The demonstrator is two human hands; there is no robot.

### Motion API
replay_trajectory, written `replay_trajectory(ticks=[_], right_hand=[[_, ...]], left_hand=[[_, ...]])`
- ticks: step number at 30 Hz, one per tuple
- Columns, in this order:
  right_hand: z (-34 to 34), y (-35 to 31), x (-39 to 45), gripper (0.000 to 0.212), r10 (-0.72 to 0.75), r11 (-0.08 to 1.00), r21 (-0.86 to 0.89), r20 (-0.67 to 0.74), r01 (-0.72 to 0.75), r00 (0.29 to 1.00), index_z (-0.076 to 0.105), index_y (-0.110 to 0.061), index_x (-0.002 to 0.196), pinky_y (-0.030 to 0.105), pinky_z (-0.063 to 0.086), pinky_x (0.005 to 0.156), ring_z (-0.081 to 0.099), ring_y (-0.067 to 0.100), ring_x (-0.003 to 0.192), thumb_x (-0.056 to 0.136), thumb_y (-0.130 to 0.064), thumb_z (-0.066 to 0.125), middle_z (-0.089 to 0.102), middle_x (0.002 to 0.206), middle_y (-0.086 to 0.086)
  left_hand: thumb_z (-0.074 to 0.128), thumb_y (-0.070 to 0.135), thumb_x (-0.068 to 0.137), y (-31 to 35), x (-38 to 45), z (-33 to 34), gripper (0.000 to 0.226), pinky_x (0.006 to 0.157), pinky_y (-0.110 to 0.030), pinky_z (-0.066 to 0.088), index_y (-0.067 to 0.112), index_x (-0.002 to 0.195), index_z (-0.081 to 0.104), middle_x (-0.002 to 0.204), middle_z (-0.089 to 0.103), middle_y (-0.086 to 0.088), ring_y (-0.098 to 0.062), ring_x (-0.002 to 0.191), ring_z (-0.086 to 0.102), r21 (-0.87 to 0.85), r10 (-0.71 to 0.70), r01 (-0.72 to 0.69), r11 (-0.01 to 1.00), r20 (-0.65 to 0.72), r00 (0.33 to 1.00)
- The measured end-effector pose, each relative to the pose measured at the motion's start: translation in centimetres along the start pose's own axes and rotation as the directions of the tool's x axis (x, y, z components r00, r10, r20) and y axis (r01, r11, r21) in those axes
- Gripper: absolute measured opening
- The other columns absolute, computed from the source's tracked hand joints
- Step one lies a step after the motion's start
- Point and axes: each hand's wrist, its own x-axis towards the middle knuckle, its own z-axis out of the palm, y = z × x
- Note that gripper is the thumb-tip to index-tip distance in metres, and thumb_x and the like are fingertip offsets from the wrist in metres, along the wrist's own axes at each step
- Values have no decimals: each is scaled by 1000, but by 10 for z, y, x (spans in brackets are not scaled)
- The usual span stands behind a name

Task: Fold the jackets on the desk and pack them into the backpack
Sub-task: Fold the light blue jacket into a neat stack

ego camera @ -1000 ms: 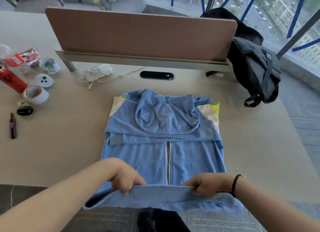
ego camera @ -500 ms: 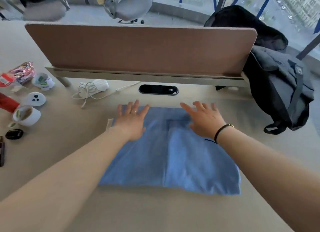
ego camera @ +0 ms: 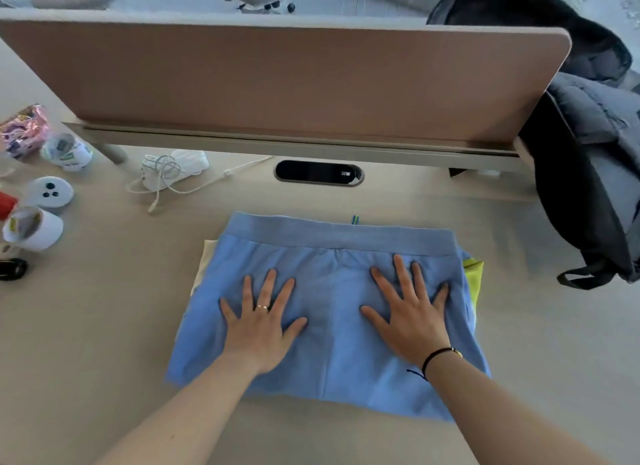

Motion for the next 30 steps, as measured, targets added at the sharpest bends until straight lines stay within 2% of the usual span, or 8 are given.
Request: replay_trajectory(ticks=[4, 9, 12, 15, 19, 25, 28, 30], right_hand=[[2, -21, -1, 69, 60, 998, 16, -78, -59, 995, 21, -47, 155, 76, 4, 112, 3, 35, 154, 93, -76, 20, -2, 168, -1], [19, -55, -12, 67, -32, 997, 61, -145, 41, 989, 17, -44, 157, 67, 1, 118, 5, 24, 155, 96, -71, 25, 7, 168, -2], [27, -39, -15, 80, -20, 999, 29, -169, 26, 985, 17, -41, 158, 62, -2, 121, 7, 16, 155, 89, -81, 29, 10, 168, -7], [24, -21, -16, 83, -40, 998, -45, -178, 32, 983, 22, -42, 157, 68, 2, 118, 12, 18, 154, 86, -85, 28, 14, 167, -9], [19, -4, -28, 91, 194, 981, 47, -107, -190, 975, 5, -51, 156, 69, -4, 117, -6, 25, 155, 77, -94, 22, -6, 167, -16], [29, -26, -69, 97, 378, 921, 117, -29, -372, 925, 6, -47, 156, 70, 5, 116, -5, 24, 154, 74, -97, 18, -1, 168, -6], [38, -46, -96, 102, 439, 894, 112, -22, -435, 898, 24, -38, 156, 68, 26, 108, 19, 27, 151, 73, -97, 26, 22, 165, 2], [46, -61, -114, 103, 444, 890, 124, -16, -439, 896, 41, -30, 151, 66, 40, 94, 42, 33, 138, 71, -93, 36, 42, 155, 10]], left_hand=[[-15, 83, 79, 20, -2, -3, 84, 112, -74, -9, 41, 151, -25, 158, -39, 5, -29, 147, -33, -102, 14, -26, 994, -121, 993], [16, 68, 99, 59, -14, 24, 74, 115, -70, 11, 25, 160, 18, 169, 2, -4, -33, 154, 13, -41, 225, -237, 971, -185, 957], [34, 75, 92, 50, -12, 38, 86, 117, -68, 13, 23, 159, 23, 167, 16, -6, -33, 153, 18, 9, 251, -256, 967, -232, 940], [41, 79, 85, 42, -9, 39, 93, 118, -68, 10, 26, 159, 23, 167, 17, -4, -34, 153, 16, 42, 293, -292, 955, -255, 921], [45, 78, 82, 42, -8, 37, 95, 118, -67, 6, 28, 159, 22, 168, 13, -2, -34, 154, 13, 20, 296, -299, 954, -233, 926], [46, 77, 79, 22, 10, 27, 97, 118, -66, 6, 32, 159, 17, 168, 11, 1, -32, 154, 10, 120, 486, -471, 874, -201, 850], [45, 75, 78, 7, 27, 8, 96, 118, -62, 1, 39, 159, 8, 168, 5, 7, -29, 155, 6, 205, 598, -568, 797, -127, 792], [36, 74, 81, 1, 38, -7, 92, 119, -59, -12, 46, 156, -9, 164, -20, 14, -25, 152, -20, 266, 643, -609, 748, -64, 763]])
